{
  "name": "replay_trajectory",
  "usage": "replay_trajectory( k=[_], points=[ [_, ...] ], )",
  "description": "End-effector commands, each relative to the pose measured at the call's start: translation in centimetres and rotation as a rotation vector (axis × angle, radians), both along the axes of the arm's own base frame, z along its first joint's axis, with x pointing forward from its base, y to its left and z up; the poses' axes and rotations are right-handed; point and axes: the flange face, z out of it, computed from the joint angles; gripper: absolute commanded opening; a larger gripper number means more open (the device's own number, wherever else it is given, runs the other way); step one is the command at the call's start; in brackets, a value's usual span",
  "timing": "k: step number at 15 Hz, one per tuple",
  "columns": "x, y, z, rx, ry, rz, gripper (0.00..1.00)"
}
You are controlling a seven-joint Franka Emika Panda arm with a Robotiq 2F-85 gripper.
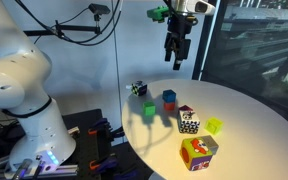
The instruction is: Put the pink block on the blue block
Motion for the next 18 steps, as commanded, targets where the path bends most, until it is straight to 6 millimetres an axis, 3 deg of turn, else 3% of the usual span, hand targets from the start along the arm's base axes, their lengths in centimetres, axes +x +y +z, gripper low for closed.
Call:
replay_trajectory(
  k=[1,8,18],
  points=[
    [2.8,0.7,-1.2,-0.011,0.001,-0.022,1.0],
    [4.8,1.4,-3.9,-0.014,-0.024,-0.039,1.0],
    [4.2,1.3,-4.7,-0.014,-0.006,-0.018,1.0]
  ],
)
